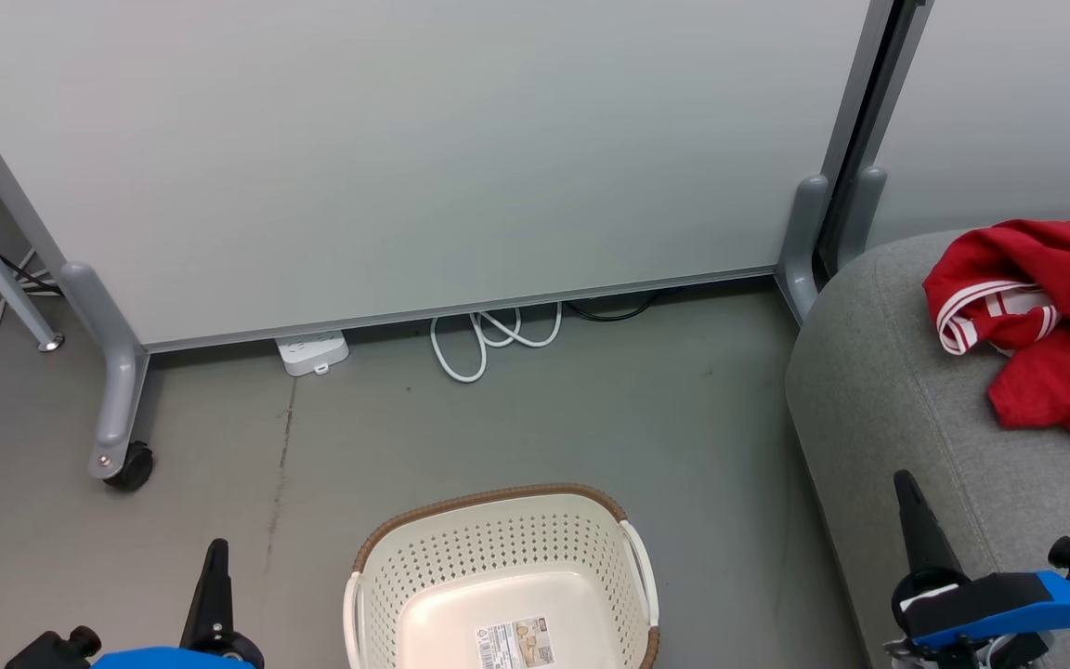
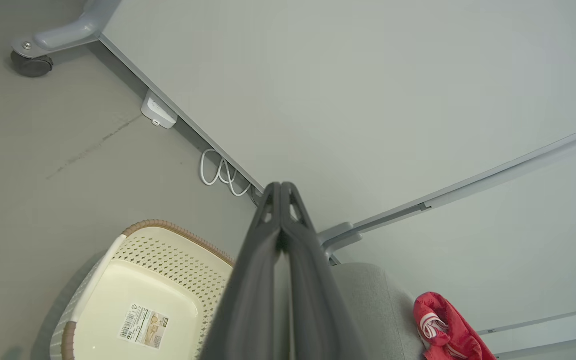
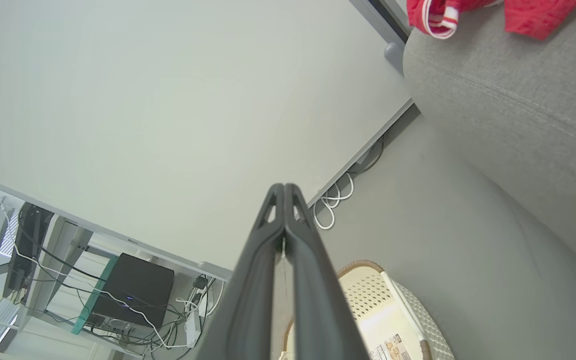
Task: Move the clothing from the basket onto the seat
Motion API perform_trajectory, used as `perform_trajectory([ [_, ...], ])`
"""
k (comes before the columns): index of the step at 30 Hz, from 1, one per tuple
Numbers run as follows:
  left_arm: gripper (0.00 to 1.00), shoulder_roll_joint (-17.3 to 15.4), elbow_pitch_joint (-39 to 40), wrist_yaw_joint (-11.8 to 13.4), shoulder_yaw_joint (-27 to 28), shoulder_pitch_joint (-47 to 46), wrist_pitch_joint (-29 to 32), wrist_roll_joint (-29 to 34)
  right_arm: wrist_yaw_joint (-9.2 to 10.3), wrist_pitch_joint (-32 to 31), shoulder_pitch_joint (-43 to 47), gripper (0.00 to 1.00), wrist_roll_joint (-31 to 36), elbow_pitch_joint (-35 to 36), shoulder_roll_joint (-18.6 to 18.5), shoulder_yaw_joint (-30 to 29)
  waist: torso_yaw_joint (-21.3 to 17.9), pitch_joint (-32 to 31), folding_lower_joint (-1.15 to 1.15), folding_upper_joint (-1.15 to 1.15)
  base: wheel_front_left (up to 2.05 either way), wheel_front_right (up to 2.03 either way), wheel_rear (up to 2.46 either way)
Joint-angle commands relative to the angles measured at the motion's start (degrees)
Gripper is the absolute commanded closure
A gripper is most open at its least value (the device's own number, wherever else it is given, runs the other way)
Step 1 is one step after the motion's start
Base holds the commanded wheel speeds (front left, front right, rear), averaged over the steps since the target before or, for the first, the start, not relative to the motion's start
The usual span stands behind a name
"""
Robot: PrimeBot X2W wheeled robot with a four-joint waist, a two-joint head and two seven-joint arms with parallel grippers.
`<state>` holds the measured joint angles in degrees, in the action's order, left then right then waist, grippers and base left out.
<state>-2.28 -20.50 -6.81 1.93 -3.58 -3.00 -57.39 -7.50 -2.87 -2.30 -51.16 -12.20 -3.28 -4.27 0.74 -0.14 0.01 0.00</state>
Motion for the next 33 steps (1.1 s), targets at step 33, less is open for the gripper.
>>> perform_trajectory([
  [33,1.00,-0.6,3.9,-0.6,2.8,-2.4,5.1,-18.7,0.00,-2.1,-2.9,1.00,-22.0,-0.7,0.3,-1.3,-0.3,0.1,-0.01,0.00,0.00,0.00,0.00],
])
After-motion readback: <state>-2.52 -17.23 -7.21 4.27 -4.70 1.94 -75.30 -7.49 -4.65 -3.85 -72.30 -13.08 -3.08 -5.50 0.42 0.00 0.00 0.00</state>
